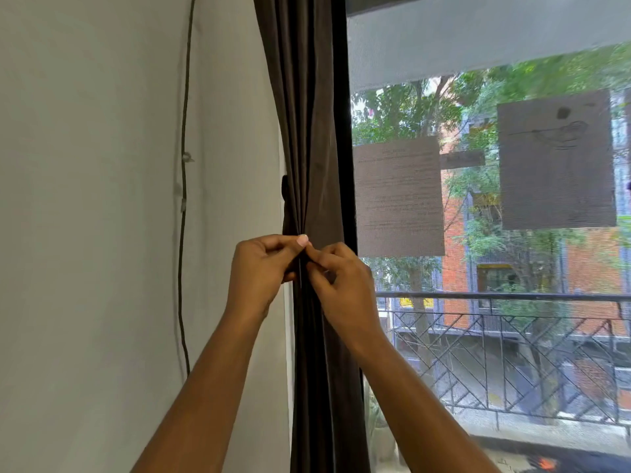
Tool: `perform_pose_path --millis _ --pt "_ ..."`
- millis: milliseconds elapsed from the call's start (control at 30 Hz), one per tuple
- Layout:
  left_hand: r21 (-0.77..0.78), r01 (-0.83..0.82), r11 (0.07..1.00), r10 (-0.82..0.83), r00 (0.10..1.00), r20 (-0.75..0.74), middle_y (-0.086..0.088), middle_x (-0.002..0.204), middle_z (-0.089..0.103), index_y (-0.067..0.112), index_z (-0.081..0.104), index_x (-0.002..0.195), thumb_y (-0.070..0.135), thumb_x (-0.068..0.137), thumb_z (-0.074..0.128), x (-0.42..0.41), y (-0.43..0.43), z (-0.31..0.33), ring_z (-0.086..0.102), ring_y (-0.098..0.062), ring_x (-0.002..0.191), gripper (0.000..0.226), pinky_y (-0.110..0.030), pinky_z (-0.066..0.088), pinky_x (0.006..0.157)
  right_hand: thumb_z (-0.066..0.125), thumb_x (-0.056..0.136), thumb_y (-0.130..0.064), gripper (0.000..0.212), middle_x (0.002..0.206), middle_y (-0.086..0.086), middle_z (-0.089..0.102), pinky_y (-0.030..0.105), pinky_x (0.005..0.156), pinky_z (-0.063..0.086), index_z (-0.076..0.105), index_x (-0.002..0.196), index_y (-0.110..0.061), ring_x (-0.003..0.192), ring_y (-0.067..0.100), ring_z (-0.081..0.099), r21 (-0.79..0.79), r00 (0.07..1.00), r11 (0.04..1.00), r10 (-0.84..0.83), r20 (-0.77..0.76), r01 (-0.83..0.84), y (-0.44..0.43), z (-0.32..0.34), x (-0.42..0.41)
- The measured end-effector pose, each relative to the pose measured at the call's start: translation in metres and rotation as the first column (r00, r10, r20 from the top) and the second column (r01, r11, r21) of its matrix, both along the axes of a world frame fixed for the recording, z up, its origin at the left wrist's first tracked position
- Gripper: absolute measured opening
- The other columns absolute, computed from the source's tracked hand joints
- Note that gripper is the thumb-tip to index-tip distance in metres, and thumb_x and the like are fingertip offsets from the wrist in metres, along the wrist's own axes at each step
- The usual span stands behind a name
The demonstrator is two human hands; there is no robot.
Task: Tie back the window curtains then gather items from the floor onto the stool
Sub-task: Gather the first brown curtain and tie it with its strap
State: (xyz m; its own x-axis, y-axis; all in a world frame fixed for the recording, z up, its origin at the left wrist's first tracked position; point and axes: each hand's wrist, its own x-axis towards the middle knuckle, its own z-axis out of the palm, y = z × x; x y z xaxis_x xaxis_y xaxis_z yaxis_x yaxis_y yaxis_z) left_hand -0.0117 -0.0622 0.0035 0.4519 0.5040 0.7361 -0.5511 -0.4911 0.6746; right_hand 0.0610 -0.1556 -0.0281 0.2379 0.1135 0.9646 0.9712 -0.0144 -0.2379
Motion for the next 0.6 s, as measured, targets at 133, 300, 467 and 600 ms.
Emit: perform_pose_path --millis 133,300,467,600 --pt "0.058 -0.092 0.994 0.094 0.995 -0.034 -0.002 0.075 0.073 0.017 0.075 0.083 0.028 0.082 0.072 0.001 0.012 0.011 0.072 -0.014 0.071 0.011 -0.03 0.06 0.068 0.058 0.09 -0.016 0.028 0.079 -0.006 0.056 0.027 0.065 0.047 0.067 0.116 -0.022 0.071 0.01 0.056 -0.148 0.994 0.983 0.108 -0.019 -0.11 -0.003 0.008 0.008" --pt "0.122 -0.283 0.951 0.284 0.959 0.013 -0.003 0.07 0.07 0.016 0.069 0.086 0.024 0.083 0.073 0.002 0.018 0.009 0.069 -0.017 0.068 0.01 -0.037 0.06 0.074 0.06 0.088 -0.02 0.027 0.107 -0.002 0.061 0.034 0.091 0.049 0.066 0.113 -0.024 0.1 0.013 0.058 0.027 0.944 0.999 -0.023 -0.329 0.034 -0.003 0.018 0.047" --pt "0.208 -0.422 0.882 0.41 0.907 0.101 0.004 0.085 0.067 0.012 0.067 0.115 0.02 0.081 0.074 -0.004 0.015 0.008 0.065 -0.01 0.077 0.036 -0.03 0.058 0.077 0.063 0.086 -0.042 0.068 0.141 0.006 0.045 0.048 0.105 0.031 0.034 0.143 -0.018 0.129 0.026 0.043 0.058 0.488 0.891 0.301 -0.819 -0.45 0.008 0.041 0.069" --pt "0.21 -0.424 0.881 0.416 0.906 0.082 0.006 0.072 0.067 0.015 0.067 0.115 0.017 0.081 0.072 -0.004 0.018 0.015 0.065 -0.007 0.071 0.035 -0.034 0.059 0.075 0.071 0.082 -0.029 0.033 0.111 0.009 0.067 0.043 0.089 0.048 0.065 0.109 -0.011 0.106 0.026 0.06 0.185 0.477 0.88 0.402 -0.781 -0.438 0.009 0.045 0.066"
